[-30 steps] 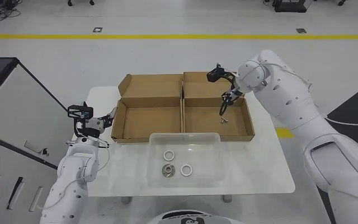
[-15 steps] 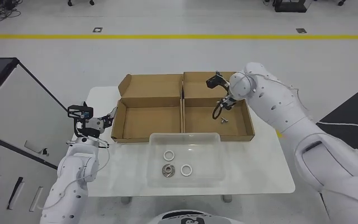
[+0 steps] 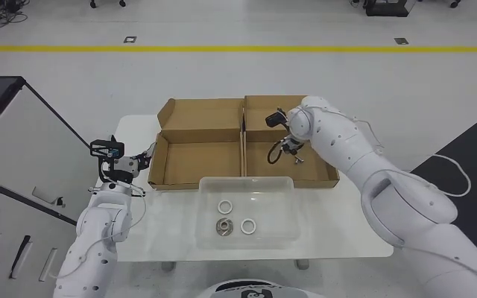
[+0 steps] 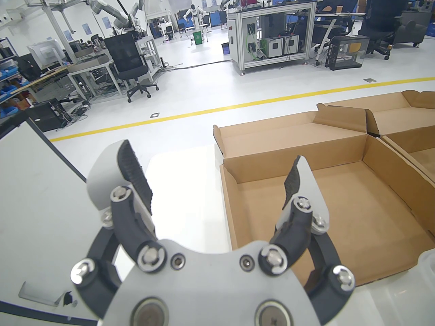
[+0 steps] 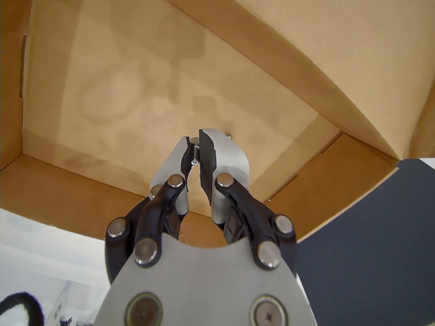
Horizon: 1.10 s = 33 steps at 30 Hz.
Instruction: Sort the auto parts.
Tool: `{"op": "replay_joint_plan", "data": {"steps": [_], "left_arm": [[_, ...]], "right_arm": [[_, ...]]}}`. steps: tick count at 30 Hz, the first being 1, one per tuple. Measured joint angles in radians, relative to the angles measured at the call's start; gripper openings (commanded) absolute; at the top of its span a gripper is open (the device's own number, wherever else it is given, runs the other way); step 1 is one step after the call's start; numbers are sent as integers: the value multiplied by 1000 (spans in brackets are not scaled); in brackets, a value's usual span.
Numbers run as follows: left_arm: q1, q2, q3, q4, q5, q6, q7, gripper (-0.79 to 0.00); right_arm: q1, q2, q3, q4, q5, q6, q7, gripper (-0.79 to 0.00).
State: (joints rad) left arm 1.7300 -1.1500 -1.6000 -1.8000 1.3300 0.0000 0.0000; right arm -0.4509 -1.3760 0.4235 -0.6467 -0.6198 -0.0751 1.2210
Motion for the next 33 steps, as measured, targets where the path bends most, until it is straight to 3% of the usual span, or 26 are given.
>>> {"op": "replay_joint_plan", "data": {"steps": [8, 11, 17, 20, 22, 24, 25, 27, 33], "left_arm": [[0, 0, 0, 0, 0, 0, 0, 0], [0, 0, 0, 0, 0, 0, 0, 0], [0, 0, 0, 0, 0, 0, 0, 0], [0, 0, 0, 0, 0, 0, 0, 0], [0, 0, 0, 0, 0, 0, 0, 0], [0, 0, 0, 0, 0, 0, 0, 0], [0, 0, 0, 0, 0, 0, 0, 0], [0, 0, 0, 0, 0, 0, 0, 0], [0, 0, 0, 0, 0, 0, 0, 0]], "right_arm": [[9, -63, -22, 130, 3, -15, -36, -782], [15, -80, -23, 169, 7, -23, -40, -662], [24, -107, -23, 227, 7, -34, -51, -597], [29, -117, -20, 250, 8, -45, -55, -471], [35, -122, -17, 265, 8, -53, -59, -443], [41, -125, -14, 275, 6, -59, -62, -348], [46, -127, -12, 280, 6, -64, -64, -179], [53, -129, -6, 286, 10, -72, -67, 0], [73, -125, 27, 292, 46, -115, -78, 0]]}}
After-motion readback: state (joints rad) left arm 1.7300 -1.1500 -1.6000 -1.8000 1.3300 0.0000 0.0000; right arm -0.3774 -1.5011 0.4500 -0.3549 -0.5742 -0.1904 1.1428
